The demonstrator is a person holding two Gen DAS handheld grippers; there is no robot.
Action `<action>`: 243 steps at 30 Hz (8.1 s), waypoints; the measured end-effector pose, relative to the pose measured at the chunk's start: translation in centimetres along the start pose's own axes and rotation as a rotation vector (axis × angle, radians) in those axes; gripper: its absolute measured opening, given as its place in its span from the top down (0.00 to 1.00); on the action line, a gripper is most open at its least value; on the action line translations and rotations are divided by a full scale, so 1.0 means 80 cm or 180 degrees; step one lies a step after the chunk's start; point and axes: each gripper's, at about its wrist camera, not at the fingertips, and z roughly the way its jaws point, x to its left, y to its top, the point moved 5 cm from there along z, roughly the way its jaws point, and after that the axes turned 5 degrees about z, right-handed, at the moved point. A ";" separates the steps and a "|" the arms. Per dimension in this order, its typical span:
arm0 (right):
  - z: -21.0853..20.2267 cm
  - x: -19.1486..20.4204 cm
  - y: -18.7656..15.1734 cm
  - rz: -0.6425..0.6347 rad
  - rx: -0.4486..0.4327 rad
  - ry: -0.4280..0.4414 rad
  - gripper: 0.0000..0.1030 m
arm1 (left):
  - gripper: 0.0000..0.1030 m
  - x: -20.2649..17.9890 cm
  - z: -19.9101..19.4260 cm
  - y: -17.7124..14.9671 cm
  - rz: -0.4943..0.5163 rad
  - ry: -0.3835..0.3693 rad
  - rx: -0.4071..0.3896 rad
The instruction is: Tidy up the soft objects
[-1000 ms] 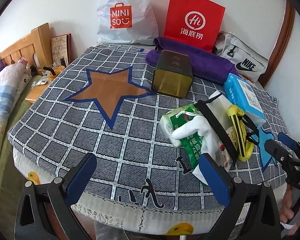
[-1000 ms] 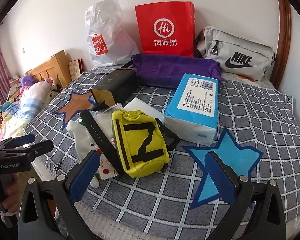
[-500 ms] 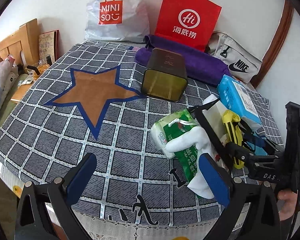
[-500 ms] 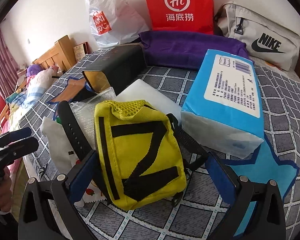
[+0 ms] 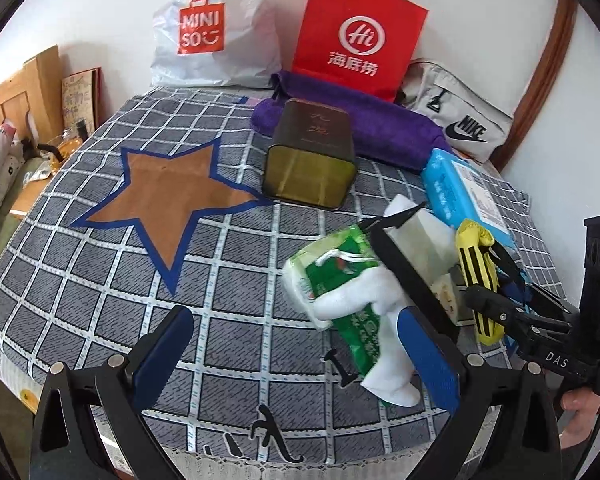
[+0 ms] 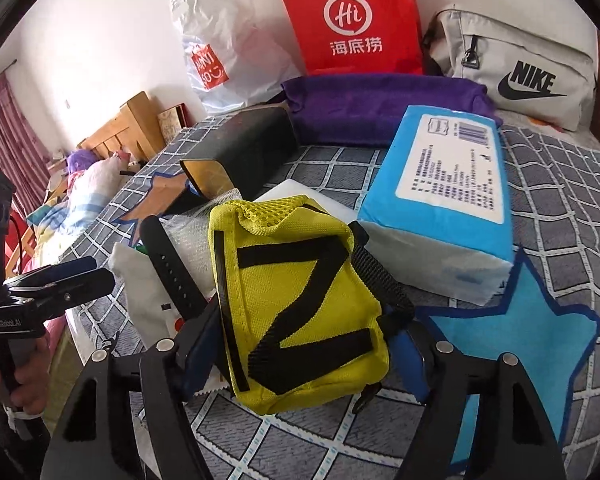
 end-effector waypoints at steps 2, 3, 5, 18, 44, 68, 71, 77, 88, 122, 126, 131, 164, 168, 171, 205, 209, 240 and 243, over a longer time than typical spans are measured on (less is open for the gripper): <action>-0.008 -0.001 -0.002 0.0000 -0.0028 -0.0009 0.28 | 0.00 -0.009 -0.004 0.001 0.0094 -0.0039 -0.0033; -0.012 -0.002 -0.004 -0.0005 -0.0041 -0.0027 0.28 | 0.00 -0.011 -0.005 0.002 0.0131 -0.0030 -0.0039; -0.020 -0.006 -0.007 -0.0011 -0.0074 -0.0093 0.28 | 0.01 -0.014 -0.004 0.005 0.0155 -0.0009 -0.0061; -0.054 -0.060 -0.051 0.0183 -0.0091 -0.0525 0.28 | 0.24 -0.044 0.005 0.033 0.0202 -0.0313 -0.0268; -0.037 -0.095 -0.055 0.0341 0.0001 -0.0635 0.28 | 0.93 -0.039 0.056 0.079 0.0156 -0.0481 -0.0233; -0.028 -0.091 -0.051 0.0217 0.0119 -0.0774 0.27 | 0.83 0.081 0.070 0.039 -0.0338 -0.0190 0.0051; -0.028 -0.091 -0.051 0.0206 0.0134 -0.0775 0.27 | 0.74 0.080 0.073 0.036 -0.0224 -0.0047 0.0114; -0.026 -0.090 -0.050 0.0182 0.0152 -0.0812 0.27 | 0.73 0.065 0.080 0.038 -0.0015 -0.0131 0.0183; -0.044 -0.089 -0.034 0.0300 0.0025 -0.0676 0.28 | 0.52 0.054 0.078 0.046 -0.0006 -0.0368 0.0102; -0.071 -0.033 0.052 -0.0163 -0.0248 -0.0594 0.29 | 0.81 0.087 0.103 0.066 -0.0360 -0.0349 0.0418; -0.062 -0.037 0.049 -0.0127 -0.0177 -0.0558 0.29 | 0.81 0.070 0.112 0.067 -0.0169 -0.0298 0.0494; -0.060 -0.042 0.044 -0.0100 -0.0153 -0.0533 0.29 | 0.78 0.050 0.118 0.064 0.0224 -0.0006 0.0570; -0.098 -0.055 0.114 -0.0076 -0.0502 -0.0681 0.29 | 0.81 0.059 0.049 0.078 0.0271 0.0166 0.0305; -0.092 -0.050 0.122 -0.0106 -0.0496 -0.0662 0.29 | 0.81 0.063 0.036 0.093 0.0189 0.0133 0.0213; -0.088 -0.049 0.127 -0.0122 -0.0491 -0.0696 0.29 | 0.81 0.060 0.029 0.109 0.0149 0.0102 0.0138; -0.009 -0.104 0.270 0.0012 -0.0537 -0.0803 0.29 | 0.80 0.026 0.118 0.298 0.0000 -0.0058 -0.0069; 0.005 -0.110 0.294 -0.0024 -0.0562 -0.0784 0.29 | 0.80 0.024 0.134 0.314 -0.0025 -0.0032 -0.0039; 0.177 -0.182 0.324 -0.0259 0.0253 -0.0808 0.28 | 0.80 0.003 0.311 0.379 -0.0134 -0.0105 0.0528; 0.181 -0.180 0.325 -0.0288 0.0265 -0.0783 0.28 | 0.80 0.002 0.319 0.378 -0.0153 -0.0145 0.0575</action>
